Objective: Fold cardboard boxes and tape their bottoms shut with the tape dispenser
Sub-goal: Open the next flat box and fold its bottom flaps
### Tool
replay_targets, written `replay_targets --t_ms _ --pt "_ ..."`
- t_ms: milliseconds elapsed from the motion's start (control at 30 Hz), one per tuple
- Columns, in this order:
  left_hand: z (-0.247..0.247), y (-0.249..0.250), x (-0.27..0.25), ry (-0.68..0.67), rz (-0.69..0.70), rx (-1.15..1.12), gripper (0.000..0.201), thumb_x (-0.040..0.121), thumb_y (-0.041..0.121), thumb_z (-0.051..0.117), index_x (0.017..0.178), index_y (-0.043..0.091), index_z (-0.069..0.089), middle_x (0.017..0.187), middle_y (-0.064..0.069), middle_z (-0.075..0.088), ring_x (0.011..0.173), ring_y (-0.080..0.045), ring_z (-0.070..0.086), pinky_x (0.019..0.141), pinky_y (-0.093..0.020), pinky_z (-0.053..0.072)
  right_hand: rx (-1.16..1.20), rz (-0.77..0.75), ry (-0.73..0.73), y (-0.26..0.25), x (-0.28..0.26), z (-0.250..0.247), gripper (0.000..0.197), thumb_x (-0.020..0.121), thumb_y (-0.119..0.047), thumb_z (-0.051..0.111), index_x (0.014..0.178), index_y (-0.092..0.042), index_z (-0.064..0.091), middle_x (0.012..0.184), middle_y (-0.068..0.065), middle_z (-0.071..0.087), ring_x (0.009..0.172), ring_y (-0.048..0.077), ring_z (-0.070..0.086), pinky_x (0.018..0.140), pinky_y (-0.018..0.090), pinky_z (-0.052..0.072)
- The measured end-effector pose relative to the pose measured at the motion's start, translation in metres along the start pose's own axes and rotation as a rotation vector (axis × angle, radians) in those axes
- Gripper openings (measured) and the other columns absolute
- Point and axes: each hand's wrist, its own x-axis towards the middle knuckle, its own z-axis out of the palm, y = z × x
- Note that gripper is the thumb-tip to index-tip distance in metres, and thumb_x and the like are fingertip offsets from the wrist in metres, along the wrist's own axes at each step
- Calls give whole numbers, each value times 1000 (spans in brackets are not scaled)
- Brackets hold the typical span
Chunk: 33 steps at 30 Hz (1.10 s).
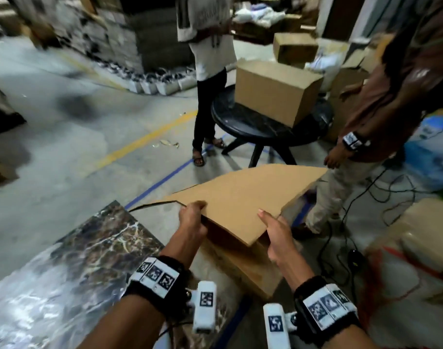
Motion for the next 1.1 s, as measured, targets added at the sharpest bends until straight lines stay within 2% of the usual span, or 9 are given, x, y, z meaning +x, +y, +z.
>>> replay_targets --t_ms 100,200,367,467,533,633,733,867,1100 --pt "-18 45 -29 -23 98 -6 21 89 -8 52 106 4 50 79 -14 56 57 -23 60 43 -25 50 -251 -115 -88 -40 -45 31 37 75 -39 72 100 -11 68 100 11 74 97 32 70 87 53 56" --pt "-52 82 -54 -116 119 -28 7 94 -1 51 99 2 50 85 -16 57 64 -24 62 52 -28 55 -654 -173 -153 -81 -93 52 49 84 -55 66 92 -7 69 80 15 74 61 28 71 53 33 55" --pt "-83 145 -108 -260 264 -87 33 94 2 54 125 3 44 107 -20 53 83 -31 59 67 -38 56 -1149 -585 168 -126 -182 78 66 84 -74 47 67 -13 67 56 4 65 59 21 63 58 30 49" --pt "-97 180 -147 -287 414 -87 38 91 -3 54 128 0 43 112 -22 56 90 -35 58 73 -43 54 -1119 -778 266 -135 -226 96 56 89 -58 58 59 -11 59 54 4 56 51 18 53 48 26 37" --pt "-114 197 -173 -271 502 -41 27 91 -7 50 116 3 48 103 -23 59 83 -32 60 74 -42 53 -989 -984 221 -136 -244 111 47 91 -45 64 58 -12 58 51 3 56 49 18 53 47 32 47" --pt "-142 215 -211 -228 634 87 27 90 -9 46 109 8 54 100 -19 63 79 -28 61 71 -38 53 -988 -1077 -11 -125 -254 148 36 90 -46 64 69 -18 63 62 -3 62 61 16 60 58 33 53" --pt "-172 227 -248 -156 761 235 31 89 -8 44 108 14 56 101 -17 65 82 -28 61 69 -37 53 -1120 -885 -389 -100 -255 197 32 89 -52 62 100 -24 72 99 -2 72 94 20 66 79 30 51" --pt "-208 242 -294 -15 889 385 35 91 -4 45 110 24 55 103 -11 64 90 -25 58 78 -39 51 -1152 -770 -821 -56 -278 249 58 93 -58 52 146 -34 44 143 2 55 124 18 55 95 25 44" --pt "-271 270 -379 198 957 631 60 94 -4 43 148 24 36 111 1 58 92 -18 55 73 -28 49 -848 -708 -1282 4 -348 301 70 93 -60 51 153 -41 22 153 1 40 135 18 43 109 31 39"
